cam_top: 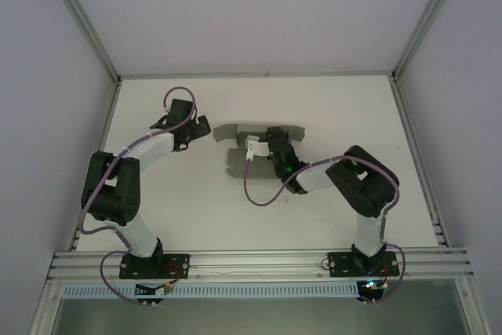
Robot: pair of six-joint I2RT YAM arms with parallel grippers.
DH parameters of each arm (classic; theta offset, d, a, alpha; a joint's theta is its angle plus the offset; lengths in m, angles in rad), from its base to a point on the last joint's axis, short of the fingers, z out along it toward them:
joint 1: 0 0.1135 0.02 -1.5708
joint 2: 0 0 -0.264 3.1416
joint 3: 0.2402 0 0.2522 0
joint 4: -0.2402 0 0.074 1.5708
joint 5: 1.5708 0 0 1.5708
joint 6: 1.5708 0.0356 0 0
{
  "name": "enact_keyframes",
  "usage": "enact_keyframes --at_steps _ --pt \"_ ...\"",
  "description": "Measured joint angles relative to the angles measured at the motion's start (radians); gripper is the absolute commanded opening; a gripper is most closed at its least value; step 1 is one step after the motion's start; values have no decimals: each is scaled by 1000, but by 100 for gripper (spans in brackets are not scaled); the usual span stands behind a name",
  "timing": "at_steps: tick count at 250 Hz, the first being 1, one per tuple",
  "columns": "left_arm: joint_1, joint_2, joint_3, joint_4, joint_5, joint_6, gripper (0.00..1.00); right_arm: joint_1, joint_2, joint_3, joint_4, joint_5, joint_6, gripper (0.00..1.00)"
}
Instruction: Assemble paper box
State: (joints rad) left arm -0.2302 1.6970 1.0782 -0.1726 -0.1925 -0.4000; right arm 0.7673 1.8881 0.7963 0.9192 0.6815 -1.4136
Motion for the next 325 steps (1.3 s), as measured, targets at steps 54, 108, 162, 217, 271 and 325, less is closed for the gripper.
enact_keyframes --at_steps 54,108,162,217,271,325 --pt "0 46 6 53 35 12 99 0 15 0 51 0 -16 0" --pt "0 77 21 98 131 47 80 0 6 0 18 -1 16 0" --pt "-3 67 -14 174 397 71 63 0 -5 0 -8 -4 43 0" --pt "-77 53 -50 212 533 74 46 0 -5 4 -17 -4 48 0" --pt "-114 40 -52 238 530 75 51 0 -5 7 -27 0 73 0" --pt "-116 -59 -101 200 423 57 66 -17 -34 35 -137 -14 146 0"
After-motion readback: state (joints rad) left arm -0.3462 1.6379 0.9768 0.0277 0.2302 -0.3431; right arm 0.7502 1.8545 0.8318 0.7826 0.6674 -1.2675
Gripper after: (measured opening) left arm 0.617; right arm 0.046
